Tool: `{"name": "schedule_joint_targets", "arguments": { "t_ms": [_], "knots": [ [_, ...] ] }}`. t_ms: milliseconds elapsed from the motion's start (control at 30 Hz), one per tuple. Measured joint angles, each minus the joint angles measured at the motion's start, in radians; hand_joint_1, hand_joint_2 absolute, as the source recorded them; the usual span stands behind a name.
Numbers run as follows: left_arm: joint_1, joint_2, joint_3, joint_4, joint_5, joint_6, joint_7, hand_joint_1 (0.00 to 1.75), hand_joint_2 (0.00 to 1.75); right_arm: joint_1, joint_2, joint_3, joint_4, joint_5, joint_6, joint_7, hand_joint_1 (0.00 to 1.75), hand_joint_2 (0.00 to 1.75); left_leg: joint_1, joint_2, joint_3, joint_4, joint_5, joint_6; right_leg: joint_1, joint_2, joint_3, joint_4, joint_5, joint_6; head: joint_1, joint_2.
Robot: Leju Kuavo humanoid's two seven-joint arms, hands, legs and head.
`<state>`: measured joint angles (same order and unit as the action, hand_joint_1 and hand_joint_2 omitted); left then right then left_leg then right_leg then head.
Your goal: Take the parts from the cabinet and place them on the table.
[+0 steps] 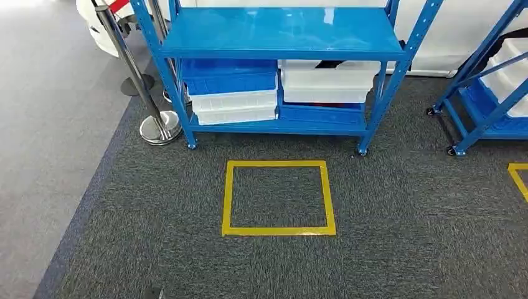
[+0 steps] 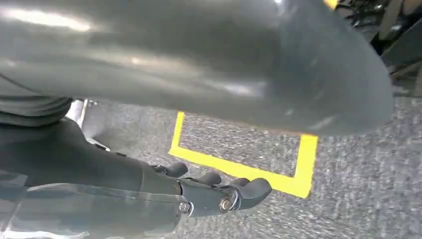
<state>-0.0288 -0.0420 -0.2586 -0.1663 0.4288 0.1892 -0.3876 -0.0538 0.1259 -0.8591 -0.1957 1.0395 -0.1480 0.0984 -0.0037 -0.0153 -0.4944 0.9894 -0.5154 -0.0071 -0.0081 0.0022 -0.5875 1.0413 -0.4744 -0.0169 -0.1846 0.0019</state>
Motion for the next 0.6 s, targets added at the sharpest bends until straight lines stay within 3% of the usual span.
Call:
{"name": "schedule_joint_targets", "arguments": {
  "t_ms": [67, 100, 167, 200, 233, 267, 300, 333, 367, 400, 467, 533, 567, 600],
  "knots": [
    [-0.001, 0.001, 0.000, -0.001, 0.002, -0.006, -0.003, 0.00, 0.00, 0.001, 0.001, 0.000, 0.000, -0.004, 0.003, 0.002, 0.00, 0.00, 0.001, 0.002, 0.013, 0.021, -0.018, -0.012, -0.010, -0.001, 0.025, -0.015, -0.006, -0.012, 0.000, 0.000],
    [-0.002, -0.001, 0.000, -0.001, 0.002, -0.009, -0.003, 0.00, 0.00, 0.004, 0.000, -0.001, 0.000, -0.005, 0.003, 0.002, 0.00, 0.00, 0.003, 0.006, -0.020, 0.082, -0.044, -0.019, -0.012, -0.006, 0.032, -0.016, -0.012, -0.019, 0.000, 0.000],
    [0.000, -0.001, 0.000, -0.001, 0.002, -0.009, -0.003, 0.00, 0.00, 0.003, 0.000, -0.002, 0.000, -0.006, 0.005, 0.002, 0.00, 0.00, 0.010, 0.008, -0.123, 0.256, -0.108, -0.029, -0.009, -0.008, 0.044, -0.016, -0.024, -0.022, 0.000, 0.000],
    [0.002, -0.002, 0.000, -0.001, 0.002, -0.009, -0.003, 0.00, 0.00, 0.003, -0.001, -0.002, 0.000, -0.006, 0.006, 0.002, 0.00, 0.00, 0.011, 0.008, -0.168, 0.321, -0.117, -0.031, -0.008, -0.007, 0.051, -0.016, -0.031, -0.022, 0.000, 0.000],
    [0.004, -0.002, 0.000, -0.001, 0.002, -0.009, -0.003, 0.00, 0.00, 0.003, -0.001, -0.002, 0.000, -0.006, 0.006, 0.003, 0.00, 0.00, 0.011, 0.008, -0.196, 0.343, -0.101, -0.031, -0.008, -0.006, 0.062, -0.016, -0.040, -0.021, 0.000, 0.000],
    [0.006, -0.002, 0.000, -0.001, 0.002, -0.009, -0.002, 0.00, 0.00, 0.003, -0.001, -0.003, 0.000, -0.006, 0.006, 0.003, 0.00, 0.00, 0.011, 0.008, -0.198, 0.315, -0.061, -0.029, -0.008, -0.005, 0.076, -0.016, -0.049, -0.019, 0.000, 0.000],
    [0.007, -0.002, 0.000, -0.001, 0.002, -0.009, -0.003, 0.00, 0.00, 0.003, -0.001, -0.003, 0.000, -0.006, 0.007, 0.003, 0.00, 0.00, 0.011, 0.008, -0.179, 0.244, -0.001, -0.025, -0.007, -0.004, 0.091, -0.016, -0.060, -0.017, 0.000, 0.000],
    [0.007, -0.002, 0.000, 0.000, 0.002, -0.009, -0.003, 0.00, 0.00, 0.003, -0.001, -0.003, 0.000, -0.006, 0.008, 0.003, 0.00, 0.00, 0.010, 0.009, -0.150, 0.150, 0.066, -0.018, -0.006, -0.005, 0.108, -0.016, -0.072, -0.015, 0.000, 0.000],
    [0.010, -0.002, 0.000, 0.000, 0.002, -0.009, -0.003, 0.00, 0.00, 0.004, -0.001, -0.003, 0.000, -0.006, 0.009, 0.003, 0.00, 0.00, 0.007, 0.012, -0.129, 0.064, 0.115, -0.007, -0.006, -0.006, 0.120, -0.017, -0.084, -0.013, 0.000, 0.000],
    [0.012, -0.001, 0.000, 0.001, 0.002, -0.009, -0.002, 0.00, 0.00, 0.004, 0.000, -0.005, 0.001, -0.006, 0.010, 0.003, 0.00, 0.00, -0.003, 0.014, -0.118, 0.069, 0.089, 0.001, -0.003, -0.007, 0.125, -0.018, -0.092, -0.005, 0.000, 0.000],
    [0.006, -0.002, -0.001, 0.001, 0.002, -0.009, -0.003, 0.00, 0.00, 0.001, 0.000, -0.005, 0.001, -0.006, 0.010, 0.003, 0.00, 0.00, -0.008, 0.015, -0.102, 0.045, 0.074, 0.013, -0.008, -0.005, 0.134, -0.030, -0.100, 0.009, -0.001, 0.000],
    [0.007, -0.002, 0.000, 0.001, 0.002, -0.009, -0.003, 0.00, 0.00, -0.003, 0.000, -0.005, 0.001, -0.005, 0.010, 0.004, 0.00, 0.00, -0.003, 0.010, -0.081, 0.025, 0.063, 0.028, -0.006, -0.008, 0.145, -0.006, -0.078, 0.026, -0.001, 0.000],
    [0.008, -0.005, -0.001, 0.001, 0.002, -0.010, -0.002, 0.00, 0.00, -0.007, -0.001, -0.006, -0.001, -0.003, 0.010, 0.005, 0.00, 0.00, 0.001, 0.008, -0.053, 0.007, 0.059, 0.032, -0.011, -0.008, 0.127, 0.039, -0.070, 0.030, 0.000, 0.001],
    [0.007, -0.004, 0.000, 0.001, 0.002, -0.010, -0.002, 0.00, 0.00, -0.006, -0.002, -0.006, -0.001, -0.003, 0.011, 0.003, 0.00, 0.00, 0.002, 0.008, -0.037, 0.000, 0.053, 0.039, -0.010, -0.005, 0.089, 0.096, -0.064, 0.034, 0.000, 0.000]
  ]
}}
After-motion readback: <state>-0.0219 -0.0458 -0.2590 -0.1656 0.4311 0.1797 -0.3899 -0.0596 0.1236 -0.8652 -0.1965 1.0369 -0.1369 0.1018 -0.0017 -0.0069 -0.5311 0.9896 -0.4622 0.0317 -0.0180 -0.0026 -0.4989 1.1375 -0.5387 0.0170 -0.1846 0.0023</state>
